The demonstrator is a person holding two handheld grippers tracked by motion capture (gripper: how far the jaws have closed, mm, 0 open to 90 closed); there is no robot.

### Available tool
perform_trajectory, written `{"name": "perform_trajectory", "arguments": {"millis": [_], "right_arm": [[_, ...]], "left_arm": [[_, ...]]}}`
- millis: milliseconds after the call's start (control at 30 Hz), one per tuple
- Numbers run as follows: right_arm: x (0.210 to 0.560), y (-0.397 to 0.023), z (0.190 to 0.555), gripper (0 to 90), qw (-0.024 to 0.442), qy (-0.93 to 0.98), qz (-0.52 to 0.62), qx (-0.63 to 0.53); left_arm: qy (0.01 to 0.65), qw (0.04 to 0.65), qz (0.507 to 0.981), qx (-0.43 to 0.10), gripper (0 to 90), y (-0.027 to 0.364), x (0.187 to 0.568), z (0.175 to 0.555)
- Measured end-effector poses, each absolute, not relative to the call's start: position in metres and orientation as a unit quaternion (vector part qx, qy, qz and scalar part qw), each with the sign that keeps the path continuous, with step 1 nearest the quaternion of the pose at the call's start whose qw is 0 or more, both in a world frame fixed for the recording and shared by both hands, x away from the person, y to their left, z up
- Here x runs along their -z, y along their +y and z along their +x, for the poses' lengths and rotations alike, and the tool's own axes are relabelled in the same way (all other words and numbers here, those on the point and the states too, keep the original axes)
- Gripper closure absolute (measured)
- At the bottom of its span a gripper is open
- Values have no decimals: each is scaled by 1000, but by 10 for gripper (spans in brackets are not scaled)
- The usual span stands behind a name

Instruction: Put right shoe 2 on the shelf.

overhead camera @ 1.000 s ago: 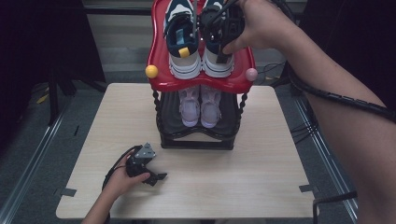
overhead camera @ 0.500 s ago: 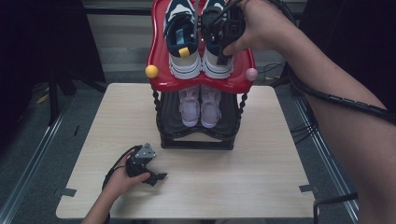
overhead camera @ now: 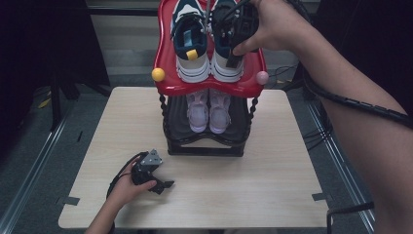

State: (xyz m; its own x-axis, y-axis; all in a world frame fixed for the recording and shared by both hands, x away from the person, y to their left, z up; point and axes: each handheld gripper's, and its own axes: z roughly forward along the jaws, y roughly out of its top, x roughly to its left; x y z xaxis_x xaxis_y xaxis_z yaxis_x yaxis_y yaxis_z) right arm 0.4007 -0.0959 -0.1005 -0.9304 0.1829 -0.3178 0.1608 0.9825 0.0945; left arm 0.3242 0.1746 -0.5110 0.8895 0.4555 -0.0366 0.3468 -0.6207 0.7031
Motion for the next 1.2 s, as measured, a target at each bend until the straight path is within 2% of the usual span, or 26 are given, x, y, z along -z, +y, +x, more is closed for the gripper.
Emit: {"name": "perform_trajectory", "arguments": {"millis": [833,1200], "right_arm": [[78,-120,395,184,109,974,172,-97],[75,-137,394,174,88,975,189,-79]], "left_arm": [[223,374,897,-74,0,175,511,324],[223,374,897,-74,0,175,511,324]]}}
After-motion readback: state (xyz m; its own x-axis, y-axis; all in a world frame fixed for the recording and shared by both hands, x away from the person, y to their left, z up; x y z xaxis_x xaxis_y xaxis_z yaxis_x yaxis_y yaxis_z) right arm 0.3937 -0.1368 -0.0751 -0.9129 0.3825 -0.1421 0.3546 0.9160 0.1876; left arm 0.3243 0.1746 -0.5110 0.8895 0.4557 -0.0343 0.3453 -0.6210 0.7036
